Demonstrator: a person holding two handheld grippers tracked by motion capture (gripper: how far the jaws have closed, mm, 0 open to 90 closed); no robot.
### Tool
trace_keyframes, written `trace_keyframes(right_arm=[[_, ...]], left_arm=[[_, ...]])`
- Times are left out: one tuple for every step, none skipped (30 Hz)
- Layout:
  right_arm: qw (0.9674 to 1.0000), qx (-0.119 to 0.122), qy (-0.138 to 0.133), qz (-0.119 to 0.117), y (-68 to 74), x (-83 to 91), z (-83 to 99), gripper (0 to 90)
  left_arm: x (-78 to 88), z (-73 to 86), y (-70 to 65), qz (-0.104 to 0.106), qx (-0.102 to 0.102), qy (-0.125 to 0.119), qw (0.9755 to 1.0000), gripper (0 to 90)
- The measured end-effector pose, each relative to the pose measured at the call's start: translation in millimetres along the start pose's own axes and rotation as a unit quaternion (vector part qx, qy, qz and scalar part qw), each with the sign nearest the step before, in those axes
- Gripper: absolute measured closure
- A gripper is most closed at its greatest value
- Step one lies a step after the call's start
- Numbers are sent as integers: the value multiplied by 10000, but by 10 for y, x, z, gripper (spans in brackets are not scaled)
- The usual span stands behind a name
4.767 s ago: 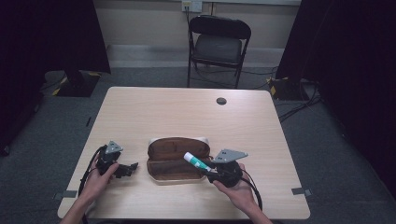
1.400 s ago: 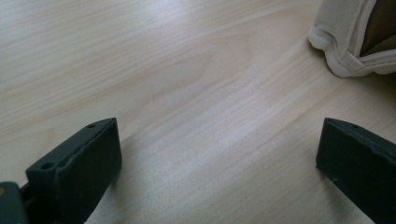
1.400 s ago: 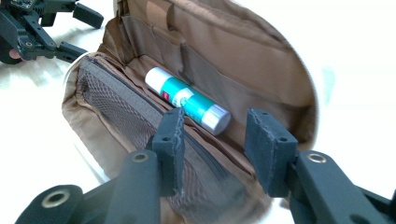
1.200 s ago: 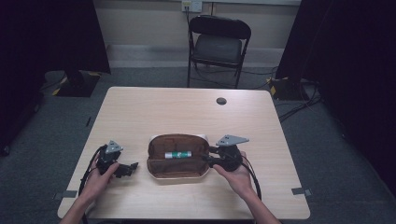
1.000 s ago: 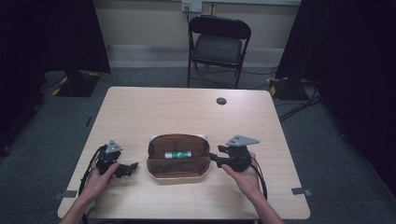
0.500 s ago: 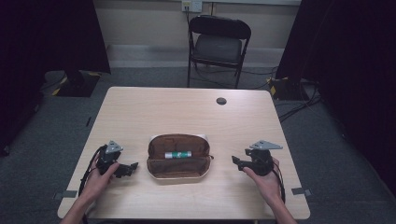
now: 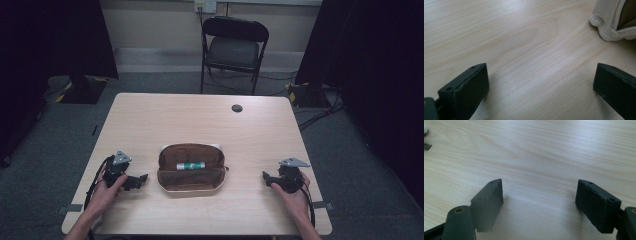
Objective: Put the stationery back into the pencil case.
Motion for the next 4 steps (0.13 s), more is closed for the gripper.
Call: trace_keyframes(right_arm=[[10000, -12, 4, 2, 1, 1, 2, 216], [10000, -24, 8, 8, 2, 2, 3, 215], [10000, -26, 8, 12, 2, 2, 3, 216], [10000, -25, 6, 12, 1, 2, 3, 215]], left_arm=[[0, 0, 0, 1, -2, 0, 10000, 0], [0, 0, 0, 1, 0, -1, 10000, 0], [0, 0, 0, 1, -1, -1, 10000, 0], [0, 0, 0, 1, 1, -1, 10000, 0]])
Point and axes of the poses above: each handheld gripper's, and its own axes: x roughly backward along the jaws, z roughly out of its underside, y roughly to its left, the point moved 10 cm from there along -x, roughly forward along the jaws, and after that the axes turned 2 degrees about -x, right-handed, at the moved point
